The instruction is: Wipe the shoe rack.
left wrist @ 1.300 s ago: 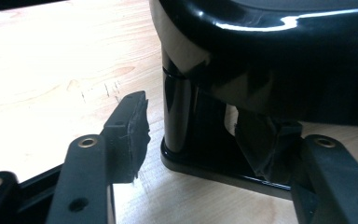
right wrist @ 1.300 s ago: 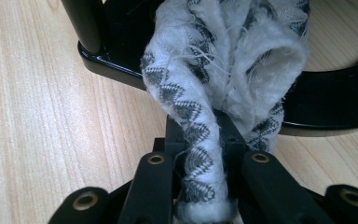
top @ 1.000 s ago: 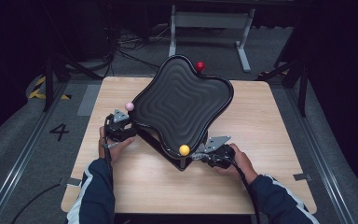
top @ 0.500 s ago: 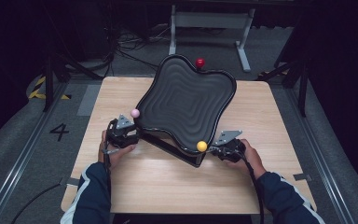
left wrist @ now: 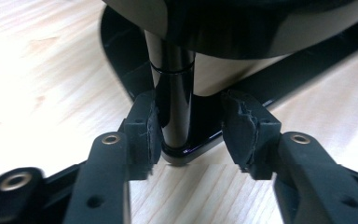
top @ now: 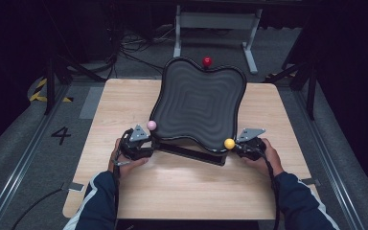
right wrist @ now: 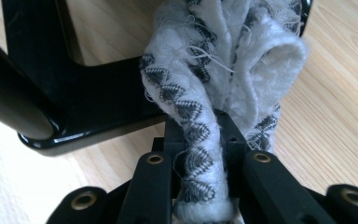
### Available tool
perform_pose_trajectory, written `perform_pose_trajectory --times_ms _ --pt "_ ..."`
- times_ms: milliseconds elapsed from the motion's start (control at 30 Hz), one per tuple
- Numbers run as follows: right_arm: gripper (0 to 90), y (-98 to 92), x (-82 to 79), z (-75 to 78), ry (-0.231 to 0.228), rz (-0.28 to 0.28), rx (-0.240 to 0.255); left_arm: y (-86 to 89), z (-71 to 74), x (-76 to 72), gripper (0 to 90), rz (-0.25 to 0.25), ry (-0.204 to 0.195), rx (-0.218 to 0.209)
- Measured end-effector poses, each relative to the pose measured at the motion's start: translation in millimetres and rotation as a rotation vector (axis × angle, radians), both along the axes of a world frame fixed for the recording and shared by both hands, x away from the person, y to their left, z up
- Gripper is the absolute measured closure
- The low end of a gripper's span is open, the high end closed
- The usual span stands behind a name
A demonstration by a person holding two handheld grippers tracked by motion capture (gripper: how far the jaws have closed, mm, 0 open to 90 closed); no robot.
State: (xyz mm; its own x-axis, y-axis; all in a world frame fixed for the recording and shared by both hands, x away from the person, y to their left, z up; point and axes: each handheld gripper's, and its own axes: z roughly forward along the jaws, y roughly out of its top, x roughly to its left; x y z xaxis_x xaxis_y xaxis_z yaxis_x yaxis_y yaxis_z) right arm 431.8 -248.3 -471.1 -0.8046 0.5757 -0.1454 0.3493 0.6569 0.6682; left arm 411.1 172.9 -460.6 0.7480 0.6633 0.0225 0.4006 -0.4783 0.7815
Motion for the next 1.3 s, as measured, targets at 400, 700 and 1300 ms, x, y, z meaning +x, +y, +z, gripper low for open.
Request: perform_pose_trajectory --times_ms 400,700,1300 --pt "79.1 -20.0 -15.8 4.5 0.042 0.079 0.045 -4.3 -0.6 15.6 49.6 0.055 -0.026 -0.048" --pt "78.5 -17.3 -49.1 11.3 0.077 0.185 0.040 -13.0 0.4 14.2 56.8 0.008 -0.022 -0.049" --pt "77.6 -23.0 -64.2 21.3 -0.063 0.136 0.142 -19.4 3.4 -13.6 70.2 -0.055 -0.012 -0.030"
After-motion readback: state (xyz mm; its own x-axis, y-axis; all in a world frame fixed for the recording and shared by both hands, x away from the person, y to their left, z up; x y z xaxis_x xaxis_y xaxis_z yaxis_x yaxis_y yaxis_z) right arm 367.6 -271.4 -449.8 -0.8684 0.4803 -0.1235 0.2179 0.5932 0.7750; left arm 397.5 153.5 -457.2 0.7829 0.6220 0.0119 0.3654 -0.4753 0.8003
